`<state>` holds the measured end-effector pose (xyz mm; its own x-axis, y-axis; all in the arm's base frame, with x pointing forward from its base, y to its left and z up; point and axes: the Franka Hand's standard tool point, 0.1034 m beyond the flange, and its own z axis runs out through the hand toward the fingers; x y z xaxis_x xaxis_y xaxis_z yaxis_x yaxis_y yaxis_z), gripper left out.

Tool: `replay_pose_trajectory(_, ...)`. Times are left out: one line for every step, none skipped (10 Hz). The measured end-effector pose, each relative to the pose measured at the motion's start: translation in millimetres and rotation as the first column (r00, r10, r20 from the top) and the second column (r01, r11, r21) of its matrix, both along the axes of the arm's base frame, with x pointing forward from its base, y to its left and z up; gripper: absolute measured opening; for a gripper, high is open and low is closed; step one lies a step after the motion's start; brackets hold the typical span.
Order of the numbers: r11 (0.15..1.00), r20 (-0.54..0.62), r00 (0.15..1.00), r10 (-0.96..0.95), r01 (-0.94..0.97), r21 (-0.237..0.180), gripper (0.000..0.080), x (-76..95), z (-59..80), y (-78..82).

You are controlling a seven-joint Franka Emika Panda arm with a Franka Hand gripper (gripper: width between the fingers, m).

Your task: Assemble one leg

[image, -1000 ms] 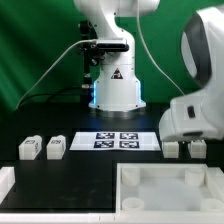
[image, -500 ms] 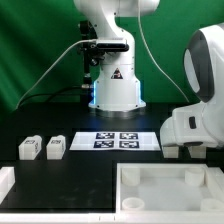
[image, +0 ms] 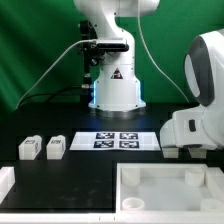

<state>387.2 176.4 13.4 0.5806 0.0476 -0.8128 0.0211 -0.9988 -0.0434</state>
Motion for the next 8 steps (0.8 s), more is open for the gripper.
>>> replay_pose_trajectory(1.0,0.0,1.0,0.0,0.0,0.0,0.0397,0.0,0.0,0.0)
replay_pose_trajectory(1.0,0.0,1.0,0.0,0.0,0.0,0.0288,0.0,0.0,0.0)
replay_pose_trajectory(1.0,0.0,1.0,0.0,0.0,0.0,0.0288,-0.1,0.0,0.0)
replay_pose_trajectory(1.0,0.0,1.0,0.0,0.0,0.0,0.029,-0.1,0.0,0.0)
replay_pose_trajectory(1.0,-0.001,1.0,0.0,0.0,0.0,0.029,-0.1,0.0,0.0)
replay_pose_trajectory(1.0,0.0,1.0,0.0,0.0,0.0,0.029,-0.1,0.0,0.0)
replay_pose_trajectory(1.0,-0.001,1.0,0.0,0.0,0.0,0.029,-0.1,0.0,0.0)
replay_pose_trajectory(1.0,-0.001,1.0,0.0,0.0,0.0,0.029,-0.1,0.0,0.0)
